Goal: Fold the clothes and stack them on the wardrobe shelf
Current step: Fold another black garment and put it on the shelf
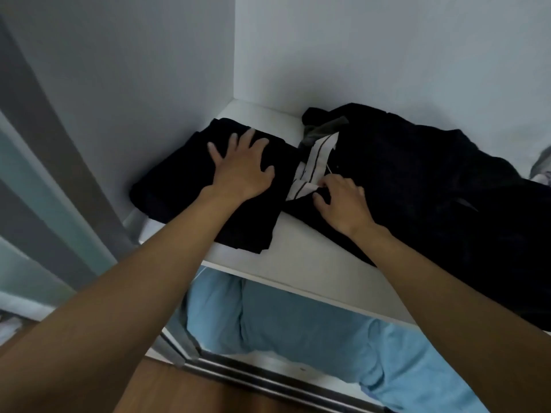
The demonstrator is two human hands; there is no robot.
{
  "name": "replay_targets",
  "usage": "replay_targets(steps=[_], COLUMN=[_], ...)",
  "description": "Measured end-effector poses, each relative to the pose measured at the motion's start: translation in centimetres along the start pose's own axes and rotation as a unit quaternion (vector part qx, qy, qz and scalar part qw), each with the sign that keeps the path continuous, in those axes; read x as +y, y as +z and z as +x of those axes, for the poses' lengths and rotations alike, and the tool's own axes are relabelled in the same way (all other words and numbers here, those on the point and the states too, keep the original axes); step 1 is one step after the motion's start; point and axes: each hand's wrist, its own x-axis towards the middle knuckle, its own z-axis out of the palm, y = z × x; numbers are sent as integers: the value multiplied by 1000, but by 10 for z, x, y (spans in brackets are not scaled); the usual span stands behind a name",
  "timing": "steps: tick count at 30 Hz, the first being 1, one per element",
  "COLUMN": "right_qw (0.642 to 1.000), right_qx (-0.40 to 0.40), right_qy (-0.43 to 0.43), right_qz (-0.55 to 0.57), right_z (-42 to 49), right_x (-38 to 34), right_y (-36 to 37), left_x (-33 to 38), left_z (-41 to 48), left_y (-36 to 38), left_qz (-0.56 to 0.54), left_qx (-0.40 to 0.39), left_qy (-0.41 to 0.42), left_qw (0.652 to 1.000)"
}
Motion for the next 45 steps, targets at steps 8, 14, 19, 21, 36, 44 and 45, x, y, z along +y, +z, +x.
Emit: replay_targets(steps=[8,14,19,21,36,44,45], right_qw=[914,841,903,905,907,922,919], right_qx=[24,-47,-96,-92,-114,-12,24], right_qy=[53,73,-39,-72,-79,-37,-27], right_qz=[400,533,418,408,399,386,393], right_z=[-34,-107,-155,-169,-304,-401,-409], right_x=[33,66,91,101,66,-35,-49], right_y=[-57,-80,-71,-72,-60,-73,-76], left_x=[66,133,186,202,227,138,124], left_z=[-3,-22,-67,-81,-215,-332,-351], left_y=[4,7,48,60,54,11,7], left_qz=[-160,-484,-507,-516,-413,-171,-152], left_qx=[37,-164,-237,-203,-75,-91,-115], left_qy=[48,-191,-211,-214,-117,58,76], left_qw=[985,838,801,804,900,979,979])
